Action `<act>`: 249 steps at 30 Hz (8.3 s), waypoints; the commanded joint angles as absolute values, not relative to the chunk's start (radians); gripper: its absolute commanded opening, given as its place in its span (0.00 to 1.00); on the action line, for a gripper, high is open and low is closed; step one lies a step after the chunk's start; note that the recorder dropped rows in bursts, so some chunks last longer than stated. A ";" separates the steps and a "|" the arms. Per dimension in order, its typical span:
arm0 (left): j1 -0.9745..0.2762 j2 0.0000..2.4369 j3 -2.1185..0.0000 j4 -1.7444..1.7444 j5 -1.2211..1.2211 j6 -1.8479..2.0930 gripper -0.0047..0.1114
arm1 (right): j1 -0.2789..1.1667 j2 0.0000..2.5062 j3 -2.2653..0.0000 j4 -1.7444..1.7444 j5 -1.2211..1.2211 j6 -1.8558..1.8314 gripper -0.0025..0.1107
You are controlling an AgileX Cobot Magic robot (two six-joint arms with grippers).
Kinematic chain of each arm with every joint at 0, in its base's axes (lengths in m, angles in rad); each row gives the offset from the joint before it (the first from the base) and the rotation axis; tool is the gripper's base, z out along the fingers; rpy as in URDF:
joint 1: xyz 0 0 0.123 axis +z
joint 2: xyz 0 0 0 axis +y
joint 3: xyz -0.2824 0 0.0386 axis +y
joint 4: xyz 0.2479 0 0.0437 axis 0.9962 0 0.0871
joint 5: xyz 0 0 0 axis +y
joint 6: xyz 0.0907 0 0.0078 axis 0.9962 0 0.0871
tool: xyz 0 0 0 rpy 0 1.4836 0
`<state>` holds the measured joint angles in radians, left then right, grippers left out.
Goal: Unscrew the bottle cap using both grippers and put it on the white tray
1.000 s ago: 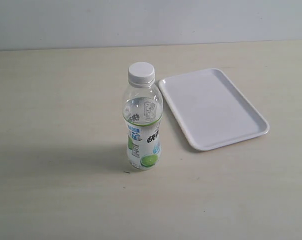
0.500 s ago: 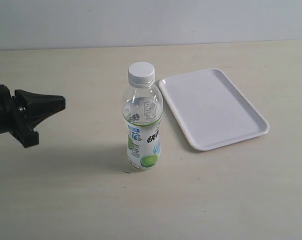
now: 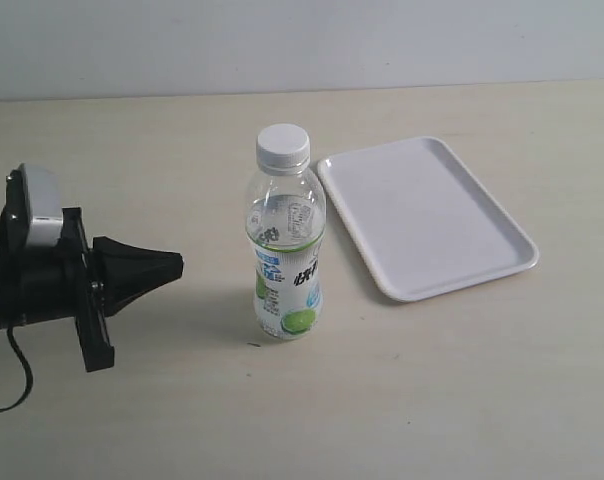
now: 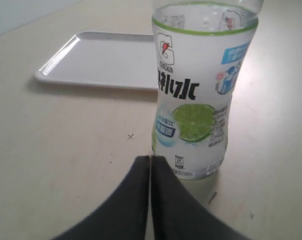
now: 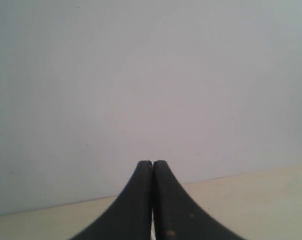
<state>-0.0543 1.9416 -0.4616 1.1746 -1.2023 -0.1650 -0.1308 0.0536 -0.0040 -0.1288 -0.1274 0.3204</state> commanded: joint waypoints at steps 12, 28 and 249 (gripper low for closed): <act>-0.239 1.971 -0.467 1.026 -1.221 -0.053 0.69 | -0.136 0.048 0.000 -0.135 -0.171 0.326 0.02; -0.350 1.982 -0.532 0.877 -1.160 -0.091 0.69 | -0.136 0.048 0.000 -0.135 -0.171 0.326 0.02; -0.459 2.209 -0.766 0.968 -1.221 -0.111 0.05 | 0.512 1.802 -1.691 0.357 1.221 -1.112 0.41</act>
<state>-0.4524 2.2178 -0.7600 0.9552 -1.2014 -0.1230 0.5118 1.8046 -1.6864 0.3147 1.2333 -1.1148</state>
